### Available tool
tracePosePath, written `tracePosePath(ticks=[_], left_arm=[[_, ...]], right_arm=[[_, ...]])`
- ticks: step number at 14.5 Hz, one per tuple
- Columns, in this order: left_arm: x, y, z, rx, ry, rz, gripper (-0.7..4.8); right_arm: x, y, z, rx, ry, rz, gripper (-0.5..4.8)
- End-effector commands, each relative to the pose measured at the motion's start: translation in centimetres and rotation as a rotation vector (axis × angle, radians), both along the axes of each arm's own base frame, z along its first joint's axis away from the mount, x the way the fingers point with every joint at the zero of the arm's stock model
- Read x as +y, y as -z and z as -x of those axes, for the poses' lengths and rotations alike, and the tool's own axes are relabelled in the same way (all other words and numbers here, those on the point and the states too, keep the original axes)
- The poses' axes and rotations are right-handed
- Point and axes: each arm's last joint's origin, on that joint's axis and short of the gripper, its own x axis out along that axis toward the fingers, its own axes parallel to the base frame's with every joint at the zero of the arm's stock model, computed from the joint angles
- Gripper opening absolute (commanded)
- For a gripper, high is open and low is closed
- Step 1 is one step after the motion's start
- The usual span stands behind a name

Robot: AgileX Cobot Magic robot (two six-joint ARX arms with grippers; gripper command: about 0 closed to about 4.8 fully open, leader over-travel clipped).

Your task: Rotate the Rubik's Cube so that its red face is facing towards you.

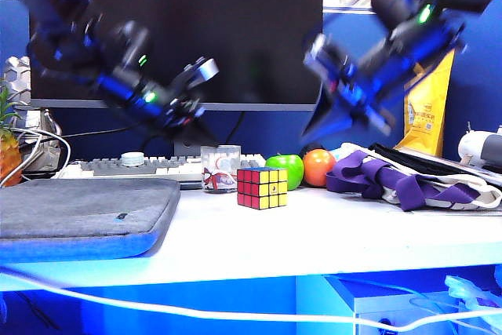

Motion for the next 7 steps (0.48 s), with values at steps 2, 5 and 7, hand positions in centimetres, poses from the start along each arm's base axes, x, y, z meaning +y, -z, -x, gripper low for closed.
tracePosePath(ticks=[2,5,7], left_arm=[[-0.3,0.7,-2.1,0.033,0.078,0.053,0.22],[-1.1,1.9,-2.5,0.050,0.101,0.054,0.22],[-1.1,2.6,-2.6,0.065,0.105,0.055,0.21]], right_arm=[[1.0,0.9,-1.2,-0.005,-0.023,-0.010,-0.02],[1.9,1.9,-3.5,0.005,-0.030,-0.009,-0.02],[2.4,2.5,-4.9,0.011,-0.041,-0.022,-0.02]])
